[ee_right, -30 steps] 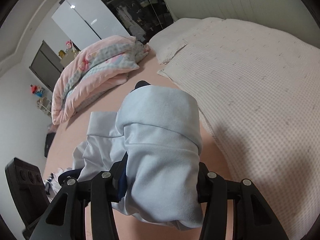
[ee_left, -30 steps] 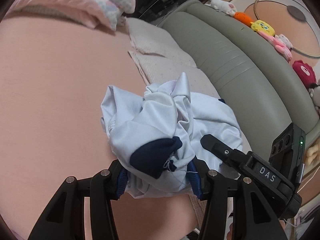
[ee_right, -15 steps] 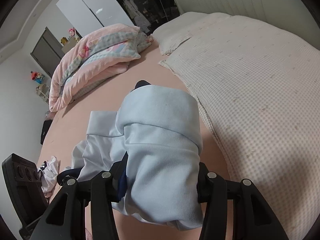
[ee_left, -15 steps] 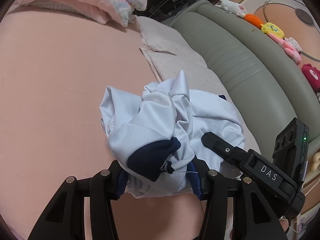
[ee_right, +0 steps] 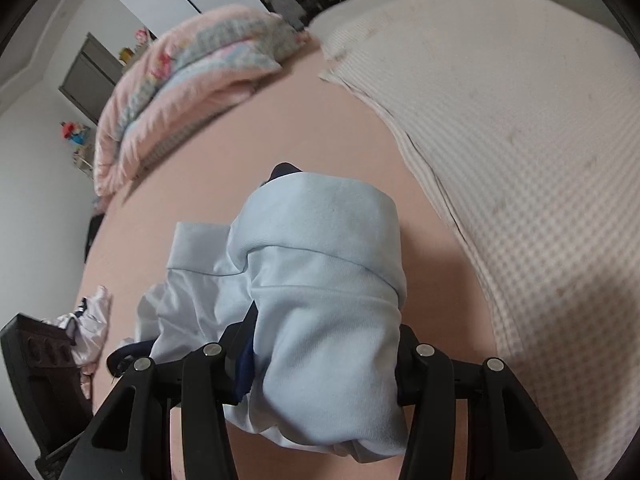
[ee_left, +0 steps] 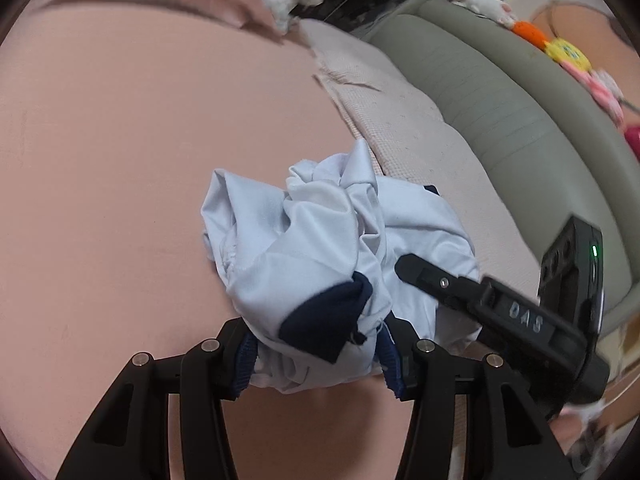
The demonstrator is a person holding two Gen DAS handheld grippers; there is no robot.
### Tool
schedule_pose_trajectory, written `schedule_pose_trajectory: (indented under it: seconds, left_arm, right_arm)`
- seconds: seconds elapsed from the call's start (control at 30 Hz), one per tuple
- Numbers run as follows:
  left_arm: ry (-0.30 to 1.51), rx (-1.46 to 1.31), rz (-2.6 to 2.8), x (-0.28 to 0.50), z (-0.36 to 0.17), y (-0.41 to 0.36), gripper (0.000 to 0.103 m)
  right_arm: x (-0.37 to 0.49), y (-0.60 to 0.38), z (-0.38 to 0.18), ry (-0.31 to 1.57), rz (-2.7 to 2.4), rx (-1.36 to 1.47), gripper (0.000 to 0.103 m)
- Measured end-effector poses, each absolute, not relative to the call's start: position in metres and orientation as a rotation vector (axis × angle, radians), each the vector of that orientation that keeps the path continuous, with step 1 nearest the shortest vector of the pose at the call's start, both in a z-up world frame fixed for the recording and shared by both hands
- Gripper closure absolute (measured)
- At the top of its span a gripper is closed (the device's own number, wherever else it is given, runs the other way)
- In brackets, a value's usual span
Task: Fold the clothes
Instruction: 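Carry the bundle toward the pillows and lower it with both grippers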
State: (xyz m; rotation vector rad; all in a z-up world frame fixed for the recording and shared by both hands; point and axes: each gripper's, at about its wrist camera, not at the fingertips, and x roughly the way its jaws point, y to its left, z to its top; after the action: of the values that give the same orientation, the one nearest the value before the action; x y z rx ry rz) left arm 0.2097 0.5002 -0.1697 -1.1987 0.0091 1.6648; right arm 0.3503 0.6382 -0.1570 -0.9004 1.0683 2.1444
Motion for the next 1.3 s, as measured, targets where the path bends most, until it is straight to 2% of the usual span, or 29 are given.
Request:
schedule_pose_trajectory:
  seconds: [0.1, 0.27, 0.43, 0.57, 0.7, 0.73, 0.77, 0.8, 0.87, 0.9, 0.93, 0.97, 1.13, 1.3]
  left_arm:
    - [0.073, -1.14, 1.681, 0.225, -0.167, 0.492, 0.055]
    - [0.077, -1.145, 1.644, 0.223, -0.164, 0.484, 0.054]
    - [0.16, -1.188, 1.6, 0.212, -0.144, 0.478, 0.038]
    - [0.151, -1.068, 1.614, 0.204, -0.115, 0.465, 0.035]
    - [0.116, -0.963, 1.609, 0.193, -0.093, 0.464, 0.035]
    - [0.101, -0.956, 1.599, 0.19, -0.092, 0.47, 0.035]
    - [0.089, -0.951, 1.59, 0.187, -0.09, 0.476, 0.035]
    - [0.094, -0.95, 1.588, 0.186, -0.09, 0.483, 0.037]
    - [0.134, -0.94, 1.566, 0.191, -0.089, 0.494, 0.074]
    - [0.158, -0.933, 1.552, 0.195, -0.089, 0.5, 0.089]
    - [0.178, -0.925, 1.539, 0.2, -0.091, 0.509, 0.089]
    - [0.197, -0.916, 1.523, 0.204, -0.092, 0.517, 0.09]
    - [0.244, -0.846, 1.452, 0.23, -0.096, 0.528, 0.092]
    - [0.264, -0.957, 1.479, 0.221, -0.122, 0.552, 0.092]
  right_arm:
    - [0.353, 0.641, -0.164, 1.072, 2.124, -0.909, 0.047]
    - [0.35, 0.64, -0.163, 0.996, 2.084, -0.968, 0.033]
    - [0.35, 0.637, -0.144, 0.91, 2.017, -1.014, 0.031]
    - [0.354, 0.628, -0.118, 0.715, 1.978, -1.018, 0.031]
    - [0.363, 0.62, -0.091, 0.636, 1.972, -0.951, 0.032]
    - [0.365, 0.616, -0.084, 0.623, 1.993, -0.92, 0.033]
    - [0.366, 0.613, -0.078, 0.612, 2.013, -0.889, 0.041]
    - [0.366, 0.611, -0.074, 0.609, 2.03, -0.865, 0.048]
    - [0.365, 0.613, -0.07, 0.641, 2.041, -0.848, 0.08]
    - [0.365, 0.616, -0.071, 0.665, 2.037, -0.847, 0.085]
    - [0.363, 0.619, -0.073, 0.69, 2.04, -0.846, 0.092]
    - [0.36, 0.622, -0.076, 0.713, 2.047, -0.843, 0.092]
    - [0.354, 0.624, -0.091, 0.775, 2.076, -0.839, 0.092]
    - [0.347, 0.624, -0.107, 0.827, 2.064, -0.871, 0.092]
